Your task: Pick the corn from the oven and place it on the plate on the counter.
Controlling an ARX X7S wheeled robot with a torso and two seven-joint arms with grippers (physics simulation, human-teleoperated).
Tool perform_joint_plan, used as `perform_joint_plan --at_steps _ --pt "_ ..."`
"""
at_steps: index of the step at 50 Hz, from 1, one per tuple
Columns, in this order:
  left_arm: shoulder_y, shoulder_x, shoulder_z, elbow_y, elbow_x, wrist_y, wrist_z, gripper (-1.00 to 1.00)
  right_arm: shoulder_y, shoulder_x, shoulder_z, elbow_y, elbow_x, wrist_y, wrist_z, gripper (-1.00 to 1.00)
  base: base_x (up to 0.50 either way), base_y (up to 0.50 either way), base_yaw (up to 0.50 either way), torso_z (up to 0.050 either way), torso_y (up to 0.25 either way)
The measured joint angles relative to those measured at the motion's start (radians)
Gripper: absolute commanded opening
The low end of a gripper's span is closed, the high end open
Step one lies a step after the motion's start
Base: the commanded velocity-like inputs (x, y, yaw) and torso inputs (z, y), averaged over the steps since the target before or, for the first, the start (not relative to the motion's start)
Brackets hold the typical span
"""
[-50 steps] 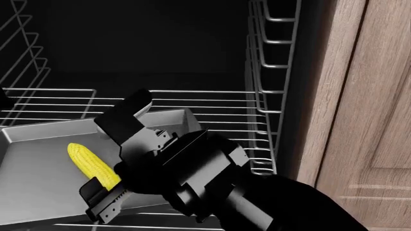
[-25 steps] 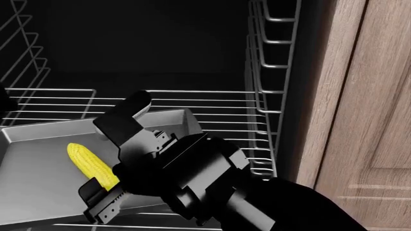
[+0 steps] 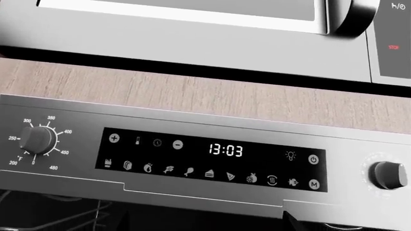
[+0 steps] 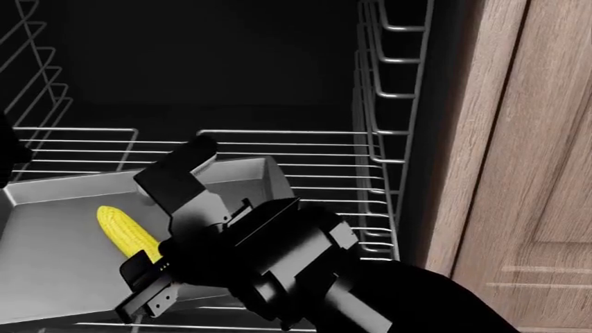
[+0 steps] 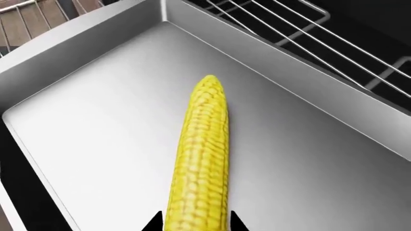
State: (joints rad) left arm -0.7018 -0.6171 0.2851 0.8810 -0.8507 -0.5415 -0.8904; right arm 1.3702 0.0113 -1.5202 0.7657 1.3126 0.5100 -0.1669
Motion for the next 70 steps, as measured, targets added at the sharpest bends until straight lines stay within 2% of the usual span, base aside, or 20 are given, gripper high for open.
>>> perform_joint_plan --at_steps 15,31,70 --pt "-0.014 0.004 0.013 -0.006 -0.002 -0.006 -0.002 1.00 0.001 0.000 -0.015 0.015 0.022 -0.017 -0.007 -1.00 0.00 0.00 0.00 -0.001 0.000" --pt "-0.104 0.007 0.024 0.034 -0.075 -0.082 -0.063 1.00 0.023 -0.008 -0.039 0.016 0.073 -0.054 -0.002 -1.00 0.00 0.00 0.00 0.000 0.000" --pt "-0.495 0.051 0.071 0.098 -0.454 -0.304 -0.356 1.00 0.167 -0.011 -0.054 -0.040 0.259 -0.154 0.028 -1.00 0.00 0.00 0.00 0.000 0.000"
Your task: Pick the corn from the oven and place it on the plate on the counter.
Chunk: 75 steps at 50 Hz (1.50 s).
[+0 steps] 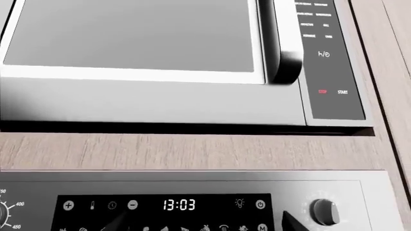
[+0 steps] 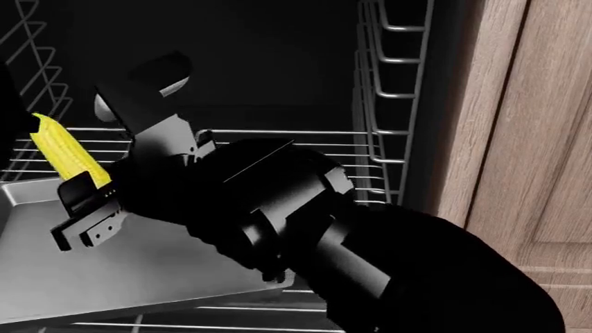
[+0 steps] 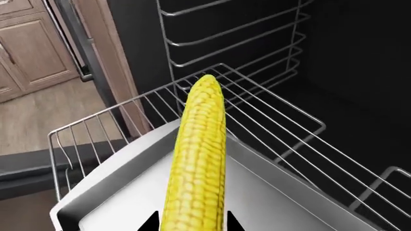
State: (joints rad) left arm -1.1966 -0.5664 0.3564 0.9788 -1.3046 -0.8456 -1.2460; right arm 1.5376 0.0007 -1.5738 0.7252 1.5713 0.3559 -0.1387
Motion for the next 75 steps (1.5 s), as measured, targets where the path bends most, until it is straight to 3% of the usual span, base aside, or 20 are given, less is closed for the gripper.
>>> perform_joint_plan --at_steps 11,29,56,75 --pt "-0.107 0.025 0.024 -0.007 -0.100 -0.034 -0.087 1.00 0.047 0.012 0.010 -0.052 0.096 -0.047 0.021 -1.00 0.00 0.00 0.00 0.000 0.000" --pt "-0.201 0.060 0.056 -0.014 -0.182 -0.056 -0.167 1.00 0.057 0.169 0.075 -0.353 0.188 -0.114 0.150 -1.00 0.00 0.00 0.00 0.000 0.000" --pt "-0.204 0.081 0.080 -0.017 -0.166 -0.055 -0.160 1.00 0.070 0.350 0.177 -0.713 0.187 -0.210 0.288 -1.00 0.00 0.00 0.00 0.000 0.000" --pt "-0.160 0.068 0.078 -0.004 -0.131 -0.038 -0.138 1.00 0.069 0.424 0.248 -0.813 0.171 -0.294 0.377 -1.00 0.00 0.00 0.00 0.000 0.000"
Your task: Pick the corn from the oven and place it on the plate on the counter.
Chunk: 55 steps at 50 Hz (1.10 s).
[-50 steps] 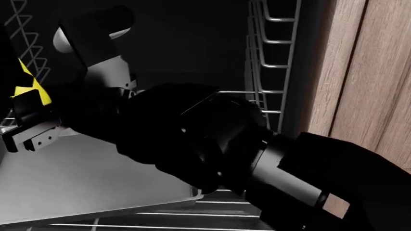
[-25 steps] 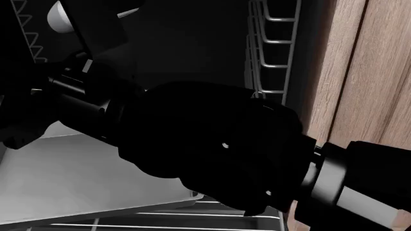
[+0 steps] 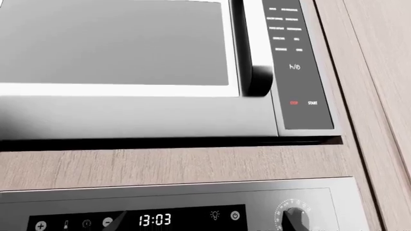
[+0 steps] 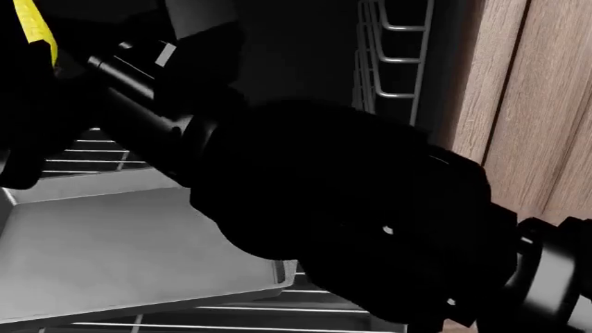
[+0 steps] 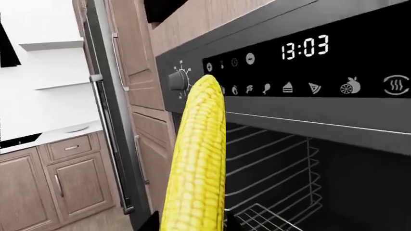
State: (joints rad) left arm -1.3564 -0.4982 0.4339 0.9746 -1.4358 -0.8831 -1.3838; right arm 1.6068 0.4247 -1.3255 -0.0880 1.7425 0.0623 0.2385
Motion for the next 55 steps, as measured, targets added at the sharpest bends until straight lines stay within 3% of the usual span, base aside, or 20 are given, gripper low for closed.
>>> perform_joint_plan --at_steps 35,55 --pt "0.030 0.000 0.018 -0.001 0.042 0.014 0.032 1.00 0.015 0.134 0.091 -0.079 -0.159 -0.138 0.218 -1.00 0.00 0.00 0.00 0.000 0.000" --pt "0.040 0.005 0.031 -0.003 0.062 0.021 0.043 1.00 0.015 0.272 0.123 -0.171 -0.250 -0.167 0.413 -1.00 0.00 0.00 0.00 0.000 0.000"
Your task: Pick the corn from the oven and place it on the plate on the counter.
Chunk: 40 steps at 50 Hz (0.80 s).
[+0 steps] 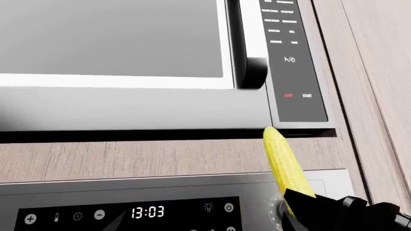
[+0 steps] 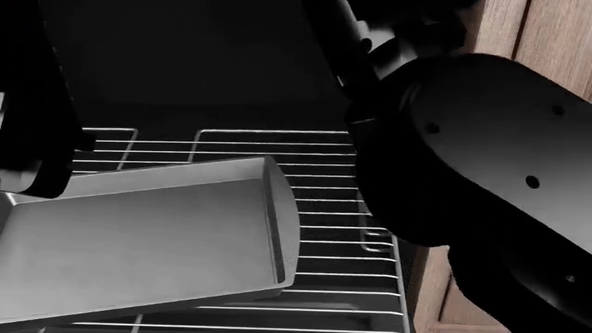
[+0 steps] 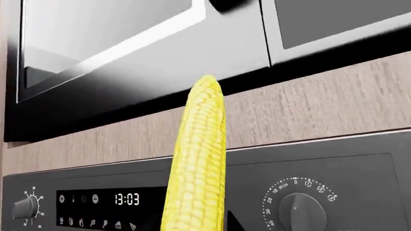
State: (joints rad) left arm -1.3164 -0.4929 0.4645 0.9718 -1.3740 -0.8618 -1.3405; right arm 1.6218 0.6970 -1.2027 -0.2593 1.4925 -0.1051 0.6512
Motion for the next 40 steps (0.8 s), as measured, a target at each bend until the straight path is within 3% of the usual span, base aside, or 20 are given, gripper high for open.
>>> perform_joint_plan --at_steps 23,40 --pt "-0.058 -0.001 0.005 -0.039 -0.022 -0.005 0.024 1.00 0.059 0.170 0.028 -0.204 -0.066 0.053 0.158 -1.00 0.00 0.00 0.00 0.000 0.000" --pt "-0.097 -0.021 -0.005 -0.069 -0.040 -0.009 0.044 1.00 0.063 0.218 0.036 -0.271 -0.099 0.070 0.233 -1.00 0.00 0.00 0.00 0.000 0.000"
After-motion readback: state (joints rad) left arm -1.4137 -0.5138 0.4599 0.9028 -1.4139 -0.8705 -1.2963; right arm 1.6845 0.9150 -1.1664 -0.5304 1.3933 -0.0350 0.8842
